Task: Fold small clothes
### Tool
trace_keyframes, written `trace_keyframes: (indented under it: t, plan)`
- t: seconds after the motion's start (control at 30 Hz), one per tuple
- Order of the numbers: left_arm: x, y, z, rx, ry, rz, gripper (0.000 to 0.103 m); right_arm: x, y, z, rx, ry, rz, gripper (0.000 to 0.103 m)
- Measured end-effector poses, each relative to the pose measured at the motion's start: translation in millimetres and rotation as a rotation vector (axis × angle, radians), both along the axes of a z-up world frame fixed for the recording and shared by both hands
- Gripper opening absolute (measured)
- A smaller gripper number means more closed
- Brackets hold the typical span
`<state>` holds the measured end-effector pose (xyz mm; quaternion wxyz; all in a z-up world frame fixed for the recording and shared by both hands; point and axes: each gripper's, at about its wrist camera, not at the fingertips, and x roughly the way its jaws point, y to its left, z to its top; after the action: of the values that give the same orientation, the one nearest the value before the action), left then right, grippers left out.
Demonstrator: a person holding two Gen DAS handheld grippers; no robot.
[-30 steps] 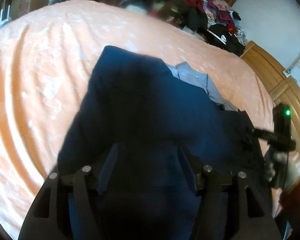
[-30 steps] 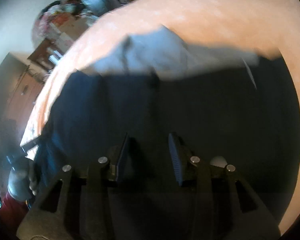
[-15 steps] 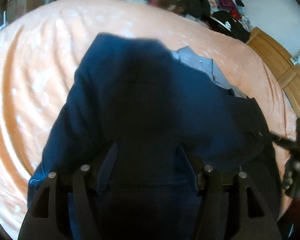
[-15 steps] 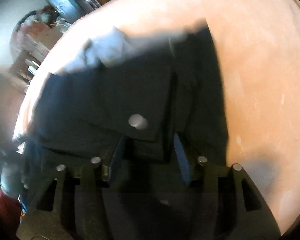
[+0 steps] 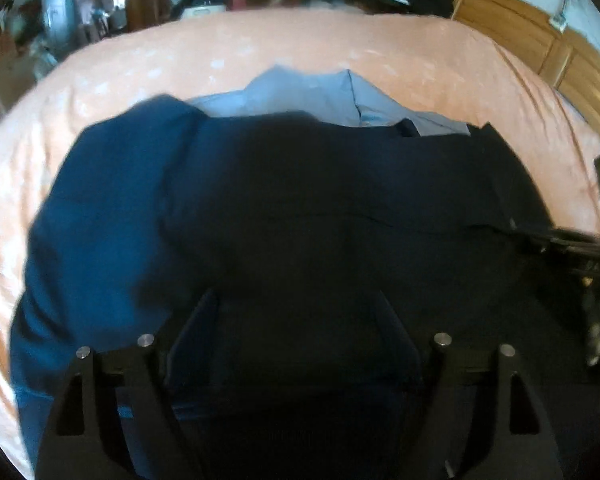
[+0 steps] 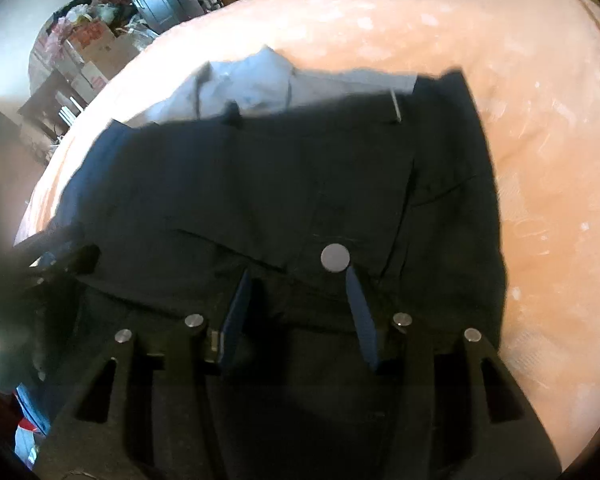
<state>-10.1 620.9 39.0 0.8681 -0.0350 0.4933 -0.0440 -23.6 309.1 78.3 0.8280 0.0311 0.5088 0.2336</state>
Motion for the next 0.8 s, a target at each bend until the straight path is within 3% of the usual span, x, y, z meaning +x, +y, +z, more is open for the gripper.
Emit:
trace_keyframes:
  t: [0.07, 0.1, 0.17, 0.2, 0.23, 0.33, 0.43, 0.5, 0.67, 0.8]
  plan:
    - [-10, 7, 13, -0.019, -0.033, 0.022, 0.077, -6, 0, 11, 0.009, -0.065, 0.002, 0.050]
    - [-16, 11, 17, -0.007, -0.043, 0.032, 0.077, -10, 1, 12, -0.005, -0.083, 0.001, 0.056]
    - [-22, 19, 7, 0.016, 0.008, 0.060, 0.077, -11, 4, -10, -0.043, -0.014, 0.007, 0.067]
    - [-23, 26, -2, -0.012, 0.042, 0.073, 0.077, -11, 6, -24, -0.051, 0.029, 0.019, 0.068]
    - [-26, 34, -6, -0.054, 0.044, 0.078, 0.078, -14, 6, -25, -0.054, 0.003, 0.023, 0.068]
    - [-32, 40, 5, -0.063, 0.056, 0.085, 0.077, -21, 12, -12, -0.095, 0.006, 0.034, 0.070]
    - [-58, 47, 25, -0.108, 0.003, 0.092, 0.075, -43, -2, 14, -0.007, -0.051, 0.009, 0.069]
    - [-81, 57, 31, -0.085, -0.011, 0.097, 0.075, -60, -18, 20, -0.016, -0.083, -0.031, 0.069]
    - [-148, 82, 22, -0.011, 0.033, 0.187, 0.076, -107, -44, 9, -0.089, -0.059, -0.098, 0.070]
    - [-175, 67, 20, 0.121, 0.007, 0.188, 0.082, -138, -34, 2, -0.123, -0.076, -0.104, 0.074]
